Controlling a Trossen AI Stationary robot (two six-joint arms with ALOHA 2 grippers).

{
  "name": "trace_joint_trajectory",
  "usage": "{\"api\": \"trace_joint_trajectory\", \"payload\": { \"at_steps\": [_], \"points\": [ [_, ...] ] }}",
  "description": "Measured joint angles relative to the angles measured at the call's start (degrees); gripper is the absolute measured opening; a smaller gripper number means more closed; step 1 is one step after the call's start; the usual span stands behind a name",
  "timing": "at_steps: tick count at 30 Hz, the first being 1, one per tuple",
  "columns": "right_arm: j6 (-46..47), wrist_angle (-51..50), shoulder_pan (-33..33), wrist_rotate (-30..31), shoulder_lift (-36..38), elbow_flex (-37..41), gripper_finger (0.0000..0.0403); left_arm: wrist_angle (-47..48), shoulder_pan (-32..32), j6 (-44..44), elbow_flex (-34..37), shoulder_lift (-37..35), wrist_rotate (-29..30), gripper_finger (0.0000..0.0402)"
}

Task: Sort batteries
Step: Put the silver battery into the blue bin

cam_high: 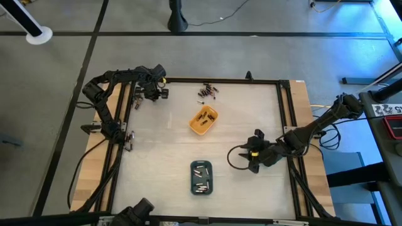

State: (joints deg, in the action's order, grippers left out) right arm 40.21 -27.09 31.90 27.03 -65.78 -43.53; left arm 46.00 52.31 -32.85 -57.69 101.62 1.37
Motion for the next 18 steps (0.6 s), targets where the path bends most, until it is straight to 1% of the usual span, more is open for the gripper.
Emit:
{"api": "trace_joint_trajectory", "payload": {
  "at_steps": [3,7,10,14,18],
  "points": [
    [0.0,0.0,0.0,0.0,0.0,0.0,0.0168,0.0,-0.3,1.9,0.3,-1.8,-2.7,0.0014],
    [0.0,0.0,0.0,0.0,0.0,0.0,0.0168,0.7,-1.8,5.1,0.3,-5.7,-8.7,0.0011],
    [0.2,0.2,0.0,1.4,0.0,0.0,0.0168,1.8,-4.9,6.4,0.3,-8.3,-11.0,0.0012],
    [1.1,0.3,0.0,4.0,0.0,0.0,0.0168,0.9,-13.2,7.8,0.3,-12.4,-15.0,0.0009],
    [1.6,0.5,0.0,5.4,0.0,0.0,0.0168,-3.8,-25.7,7.2,0.3,-15.9,-17.1,0.0012]
  ]
}}
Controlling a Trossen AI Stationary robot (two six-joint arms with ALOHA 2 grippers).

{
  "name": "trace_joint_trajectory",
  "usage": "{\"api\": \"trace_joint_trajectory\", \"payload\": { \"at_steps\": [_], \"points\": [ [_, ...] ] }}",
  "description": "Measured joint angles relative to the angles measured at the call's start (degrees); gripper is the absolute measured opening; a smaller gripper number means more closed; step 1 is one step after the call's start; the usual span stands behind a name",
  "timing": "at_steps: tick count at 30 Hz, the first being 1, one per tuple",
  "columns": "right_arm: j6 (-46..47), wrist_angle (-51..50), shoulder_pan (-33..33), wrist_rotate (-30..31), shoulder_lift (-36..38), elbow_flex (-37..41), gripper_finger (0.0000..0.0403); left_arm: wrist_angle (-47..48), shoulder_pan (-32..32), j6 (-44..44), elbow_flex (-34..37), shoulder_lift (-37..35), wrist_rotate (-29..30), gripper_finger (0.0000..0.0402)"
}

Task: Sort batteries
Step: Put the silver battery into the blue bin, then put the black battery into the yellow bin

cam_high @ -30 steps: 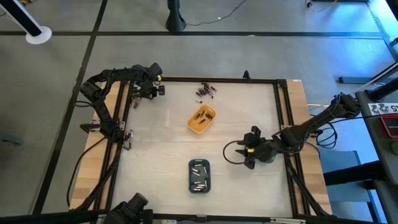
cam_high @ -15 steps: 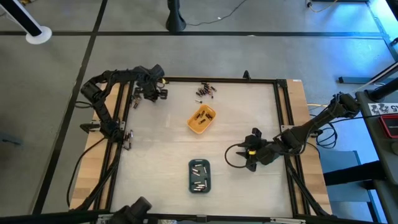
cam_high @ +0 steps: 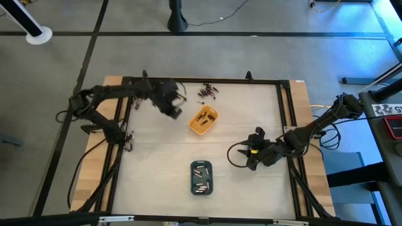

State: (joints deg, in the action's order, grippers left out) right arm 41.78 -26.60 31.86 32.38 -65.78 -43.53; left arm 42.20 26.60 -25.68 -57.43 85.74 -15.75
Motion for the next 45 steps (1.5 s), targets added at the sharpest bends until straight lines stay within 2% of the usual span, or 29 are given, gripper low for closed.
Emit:
{"api": "trace_joint_trajectory", "payload": {
  "at_steps": [4,8,12,16,24,33,45],
  "points": [
    [0.3,1.0,0.0,0.2,0.0,0.0,0.0168,-9.7,-14.5,-3.6,-0.1,-0.8,-0.5,0.0011],
    [0.2,2.3,0.0,1.6,0.0,0.0,0.0168,-22.7,-26.4,-3.9,-0.1,1.0,1.7,0.0010],
    [0.0,3.7,0.0,2.0,0.0,0.0,0.0168,-33.7,-34.2,-7.2,-0.1,4.4,2.8,0.0016],
    [0.3,5.0,0.0,1.6,0.0,0.0,0.0168,-39.9,-39.7,-9.4,-0.1,8.5,3.1,0.0017],
    [0.3,8.6,0.0,1.6,0.0,0.0,0.0168,-42.7,-44.9,-12.1,-0.9,15.2,3.0,0.0018],
    [0.3,10.4,0.0,3.0,0.0,0.0,0.0168,-42.6,-44.6,-15.7,-4.3,19.1,2.9,0.0024],
    [0.0,10.6,0.0,4.5,0.0,0.0,0.0168,-39.6,-43.3,-15.9,-4.4,18.9,2.9,0.0138]
  ]
}}
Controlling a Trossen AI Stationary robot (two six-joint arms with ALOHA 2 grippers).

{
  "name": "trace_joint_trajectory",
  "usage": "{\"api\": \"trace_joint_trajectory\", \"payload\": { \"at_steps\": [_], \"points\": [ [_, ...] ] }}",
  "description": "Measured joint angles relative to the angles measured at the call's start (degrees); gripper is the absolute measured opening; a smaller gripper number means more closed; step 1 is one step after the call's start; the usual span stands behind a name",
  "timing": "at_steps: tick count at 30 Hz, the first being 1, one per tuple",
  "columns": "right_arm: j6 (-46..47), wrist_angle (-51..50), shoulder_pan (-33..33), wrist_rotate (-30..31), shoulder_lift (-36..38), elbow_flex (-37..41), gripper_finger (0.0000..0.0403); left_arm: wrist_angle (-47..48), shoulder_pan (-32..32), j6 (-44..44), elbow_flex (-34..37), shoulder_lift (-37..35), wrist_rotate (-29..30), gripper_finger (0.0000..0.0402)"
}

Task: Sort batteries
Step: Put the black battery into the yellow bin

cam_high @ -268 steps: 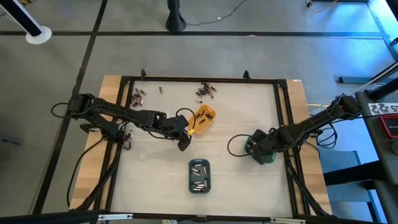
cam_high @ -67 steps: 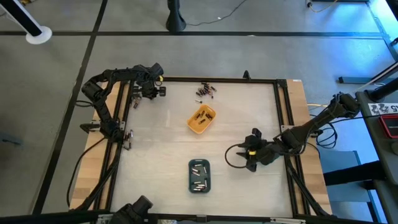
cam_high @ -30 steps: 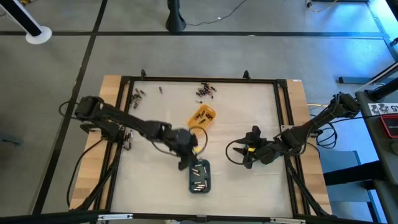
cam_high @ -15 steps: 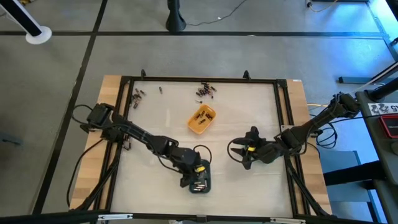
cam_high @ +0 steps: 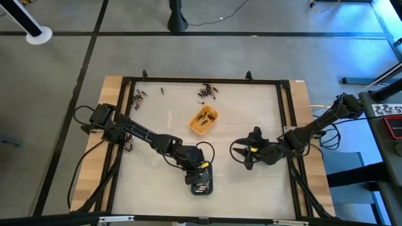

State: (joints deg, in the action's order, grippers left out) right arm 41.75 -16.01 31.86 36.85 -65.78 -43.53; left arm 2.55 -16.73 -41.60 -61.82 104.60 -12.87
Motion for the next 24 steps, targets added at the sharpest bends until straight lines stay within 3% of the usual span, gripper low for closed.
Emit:
{"api": "trace_joint_trajectory", "payload": {
  "at_steps": [5,13,19,24],
  "points": [
    [-1.5,0.0,0.0,2.2,0.0,0.0,0.0168,-0.1,1.3,0.3,0.0,-1.9,-0.1,0.0153],
    [-1.7,-0.1,0.0,3.7,0.0,0.0,0.0168,1.2,5.1,3.5,0.0,-7.2,0.4,0.0140],
    [-1.8,-0.2,0.0,5.9,0.0,0.0,0.0168,14.3,10.2,3.7,0.0,-10.3,7.8,0.0132],
    [-3.5,-1.0,-0.7,16.3,0.0,0.0,0.0168,20.8,15.2,7.0,0.0,-11.4,14.0,0.0131]
  ]
}}
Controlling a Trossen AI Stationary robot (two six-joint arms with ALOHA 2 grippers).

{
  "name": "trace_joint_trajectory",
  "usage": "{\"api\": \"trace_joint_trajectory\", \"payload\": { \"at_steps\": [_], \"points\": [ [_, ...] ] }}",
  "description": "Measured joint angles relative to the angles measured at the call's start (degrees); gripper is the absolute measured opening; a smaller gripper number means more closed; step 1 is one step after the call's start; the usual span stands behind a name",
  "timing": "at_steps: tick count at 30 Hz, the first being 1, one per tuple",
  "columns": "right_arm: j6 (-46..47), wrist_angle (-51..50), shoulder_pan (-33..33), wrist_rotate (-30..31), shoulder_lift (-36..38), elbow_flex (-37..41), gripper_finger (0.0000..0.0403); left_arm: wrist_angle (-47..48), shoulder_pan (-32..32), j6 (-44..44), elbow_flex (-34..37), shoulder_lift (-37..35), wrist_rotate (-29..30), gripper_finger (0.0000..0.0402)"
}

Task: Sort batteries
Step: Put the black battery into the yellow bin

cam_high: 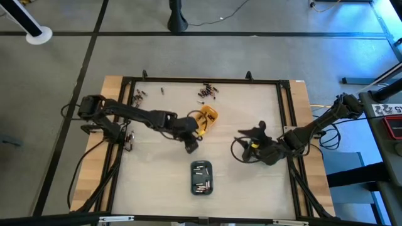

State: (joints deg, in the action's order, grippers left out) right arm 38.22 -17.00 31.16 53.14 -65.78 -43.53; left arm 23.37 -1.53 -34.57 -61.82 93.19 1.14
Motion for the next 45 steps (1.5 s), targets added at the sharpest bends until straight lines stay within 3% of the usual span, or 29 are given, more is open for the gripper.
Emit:
{"api": "trace_joint_trajectory", "payload": {
  "at_steps": [2,4,10,14,21,27,36,40,45],
  "points": [
    [-1.5,0.1,-2.6,1.7,0.0,0.0,0.0168,1.0,2.3,2.1,0.0,-0.1,0.3,0.0131],
    [-4.7,0.1,-7.7,-1.6,0.0,0.0,0.0168,2.1,4.6,4.0,0.0,-0.1,0.3,0.0131],
    [-17.3,4.2,-29.2,-25.2,-1.7,0.0,0.0168,6.1,12.6,9.4,0.0,-1.3,0.3,0.0131],
    [-20.7,11.3,-39.0,-32.9,-2.3,0.0,0.0168,14.2,17.4,10.5,0.2,-5.9,2.3,0.0131],
    [-23.6,16.0,-55.4,-52.1,-10.2,-3.3,0.0168,13.4,19.4,9.2,4.5,-16.0,6.5,0.0131],
    [-30.8,7.6,-63.9,-54.5,-23.6,-15.1,0.0168,11.2,18.7,5.6,9.0,-20.6,7.5,0.0131],
    [-34.4,-6.4,-72.7,-60.0,-46.7,-37.2,0.0168,9.9,17.9,1.5,13.2,-21.1,8.1,0.0131],
    [-35.1,-10.4,-73.3,-62.0,-52.1,-42.4,0.0168,9.7,17.4,1.3,13.4,-21.1,8.1,0.0131],
    [-35.6,-8.7,-72.0,-60.8,-54.6,-42.9,0.0168,6.4,17.3,1.5,13.4,-21.1,8.1,0.0131]
  ]
}}
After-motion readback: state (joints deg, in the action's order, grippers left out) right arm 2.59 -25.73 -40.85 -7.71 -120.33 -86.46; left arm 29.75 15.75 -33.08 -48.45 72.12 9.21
